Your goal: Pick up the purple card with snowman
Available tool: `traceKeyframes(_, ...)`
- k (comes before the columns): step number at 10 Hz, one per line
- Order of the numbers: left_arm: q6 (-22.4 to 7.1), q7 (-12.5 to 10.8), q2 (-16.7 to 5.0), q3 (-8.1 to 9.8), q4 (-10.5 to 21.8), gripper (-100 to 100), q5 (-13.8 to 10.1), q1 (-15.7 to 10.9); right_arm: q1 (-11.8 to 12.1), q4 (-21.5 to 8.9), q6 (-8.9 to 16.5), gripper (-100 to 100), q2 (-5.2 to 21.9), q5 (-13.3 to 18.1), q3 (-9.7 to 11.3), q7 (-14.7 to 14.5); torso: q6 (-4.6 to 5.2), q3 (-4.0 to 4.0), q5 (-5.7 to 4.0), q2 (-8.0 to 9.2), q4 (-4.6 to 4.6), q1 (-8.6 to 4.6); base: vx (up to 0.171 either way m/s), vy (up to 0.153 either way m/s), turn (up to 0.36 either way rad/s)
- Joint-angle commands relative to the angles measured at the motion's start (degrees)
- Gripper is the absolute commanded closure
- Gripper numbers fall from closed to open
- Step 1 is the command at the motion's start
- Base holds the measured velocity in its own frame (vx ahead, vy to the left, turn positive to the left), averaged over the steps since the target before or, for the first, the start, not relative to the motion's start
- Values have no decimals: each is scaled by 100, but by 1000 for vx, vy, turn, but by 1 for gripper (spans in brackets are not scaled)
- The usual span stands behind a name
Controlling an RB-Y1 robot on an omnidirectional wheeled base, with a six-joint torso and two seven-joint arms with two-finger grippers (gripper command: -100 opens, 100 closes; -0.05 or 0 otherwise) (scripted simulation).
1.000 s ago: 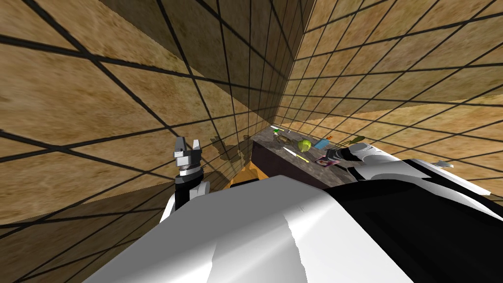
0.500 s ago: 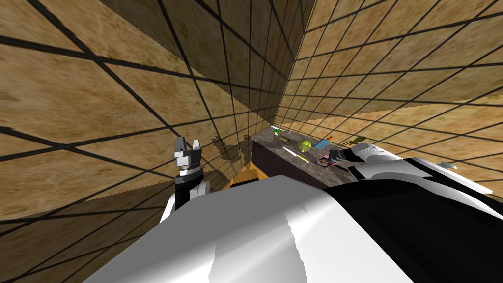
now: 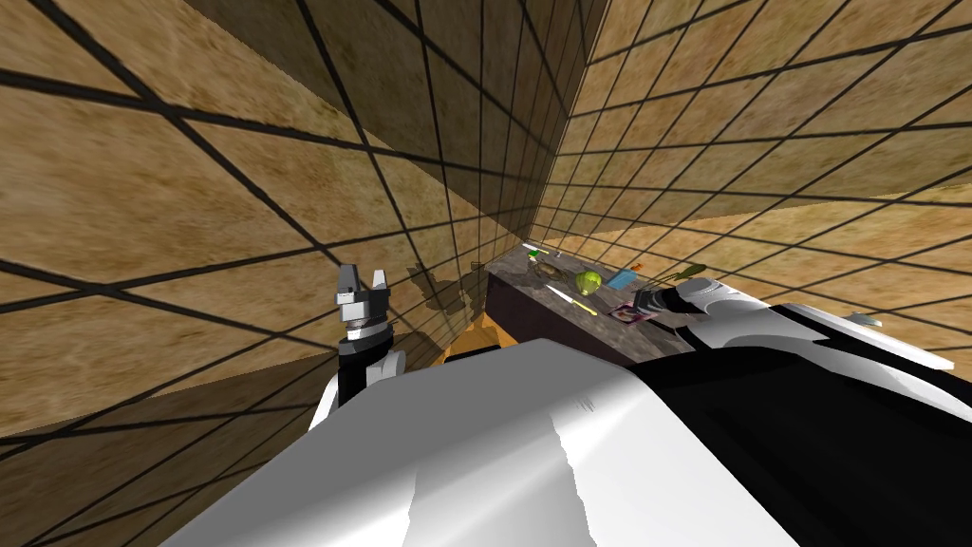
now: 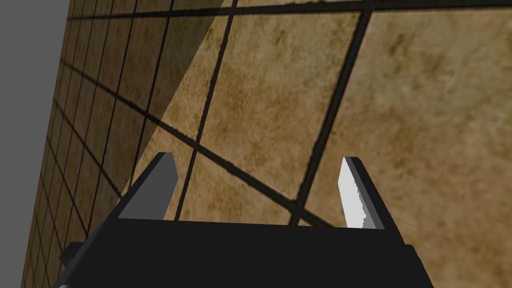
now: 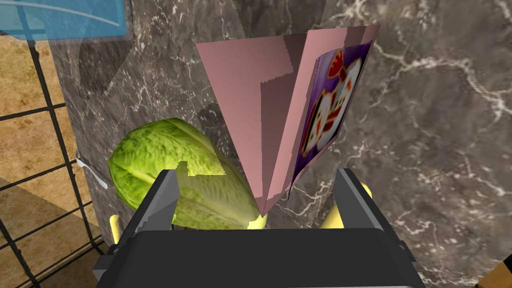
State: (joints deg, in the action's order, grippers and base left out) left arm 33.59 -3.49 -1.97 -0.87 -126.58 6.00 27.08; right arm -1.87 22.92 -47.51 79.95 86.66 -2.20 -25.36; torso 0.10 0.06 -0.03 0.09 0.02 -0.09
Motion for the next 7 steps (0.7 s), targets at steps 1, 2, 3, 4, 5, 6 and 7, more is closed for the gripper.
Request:
traceKeyframes(1,0,0,0,0,0,0,0,0,59,59,107,-100,34,-286,286,11,0,0,0,0,0,0,17,-14,-15)
traceKeyframes(2,0,0,0,0,0,0,0,0,102,103,175,-100,58,-472,439,18,0,0,0,0,0,-1,26,-20,-16)
traceKeyframes(3,0,0,0,0,0,0,0,0,102,103,175,-100,58,-526,474,18,0,-1,-1,-2,0,-3,22,-13,-2)
traceKeyframes(4,0,0,0,0,0,0,0,0,145,146,243,-100,81,-733,662,26,-1,-1,-1,-2,-1,-1,18,-7,-7)
traceKeyframes(5,0,0,0,0,0,0,0,0,188,189,311,-100,105,-907,849,33,0,-1,0,-1,0,1,21,-10,-15)
traceKeyframes(6,0,0,0,0,0,0,0,0,232,233,379,-100,129,-1085,1015,41,0,-1,0,-1,0,1,19,-14,-16)
traceKeyframes(7,0,0,0,0,0,0,0,0,232,233,379,-100,129,-1147,1039,41,0,-1,0,-1,0,-1,17,-12,-1)
